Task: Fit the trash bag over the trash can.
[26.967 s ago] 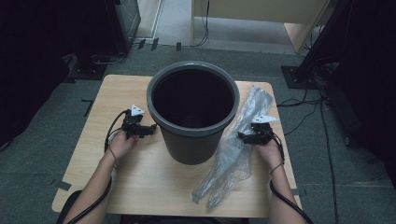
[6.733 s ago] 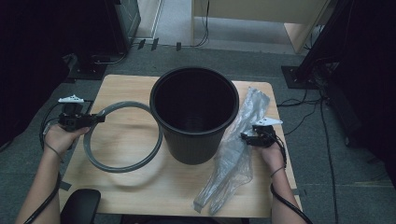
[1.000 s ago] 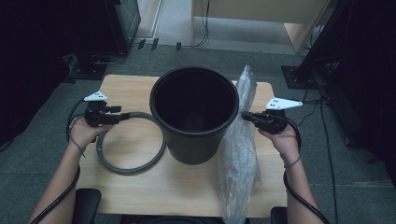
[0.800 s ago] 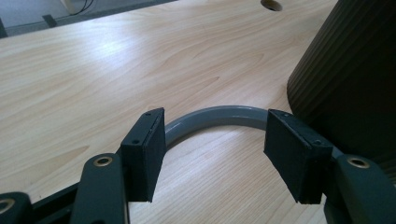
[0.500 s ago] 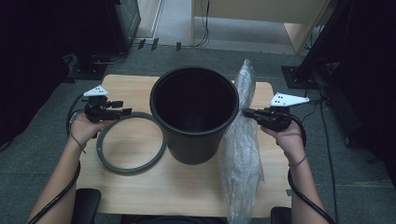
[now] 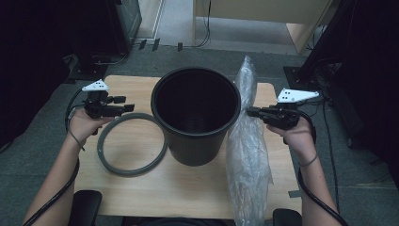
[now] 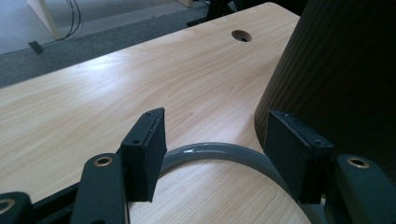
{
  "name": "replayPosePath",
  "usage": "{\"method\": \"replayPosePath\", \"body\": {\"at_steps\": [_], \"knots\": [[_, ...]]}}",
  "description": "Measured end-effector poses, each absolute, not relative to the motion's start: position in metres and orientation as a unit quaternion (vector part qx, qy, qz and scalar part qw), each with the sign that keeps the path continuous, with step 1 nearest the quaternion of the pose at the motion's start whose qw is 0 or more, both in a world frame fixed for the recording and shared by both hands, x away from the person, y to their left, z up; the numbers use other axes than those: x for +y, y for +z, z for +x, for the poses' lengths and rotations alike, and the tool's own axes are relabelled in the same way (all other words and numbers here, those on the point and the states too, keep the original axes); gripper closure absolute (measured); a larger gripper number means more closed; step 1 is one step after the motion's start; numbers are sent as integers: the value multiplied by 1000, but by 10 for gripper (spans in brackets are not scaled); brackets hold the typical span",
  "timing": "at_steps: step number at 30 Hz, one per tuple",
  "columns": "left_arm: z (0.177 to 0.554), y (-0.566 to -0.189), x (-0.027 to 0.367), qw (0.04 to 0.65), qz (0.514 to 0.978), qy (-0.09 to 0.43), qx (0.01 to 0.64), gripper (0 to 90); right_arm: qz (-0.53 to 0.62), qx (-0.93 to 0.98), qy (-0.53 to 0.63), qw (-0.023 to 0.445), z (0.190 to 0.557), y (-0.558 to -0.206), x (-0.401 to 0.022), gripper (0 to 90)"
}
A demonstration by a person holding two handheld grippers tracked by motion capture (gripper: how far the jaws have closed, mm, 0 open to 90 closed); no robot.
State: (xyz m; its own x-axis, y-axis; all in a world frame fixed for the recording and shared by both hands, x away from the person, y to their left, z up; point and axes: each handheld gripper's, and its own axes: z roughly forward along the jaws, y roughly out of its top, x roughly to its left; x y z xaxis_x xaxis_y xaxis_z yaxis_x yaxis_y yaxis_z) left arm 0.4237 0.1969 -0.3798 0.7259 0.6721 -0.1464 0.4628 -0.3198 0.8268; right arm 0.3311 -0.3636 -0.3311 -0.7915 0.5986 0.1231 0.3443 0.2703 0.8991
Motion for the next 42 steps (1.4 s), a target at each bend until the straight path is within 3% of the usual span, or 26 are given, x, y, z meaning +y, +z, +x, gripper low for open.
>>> {"method": "replayPosePath", "body": {"at_steps": [18, 42], "knots": [[421, -345, 187, 478, 807, 122, 324, 382, 262, 775, 565, 106, 321, -297, -361, 900], [418, -289, 166, 497, 811, 128, 280, 407, 172, 789, 584, 76, 321, -245, -310, 900]]}}
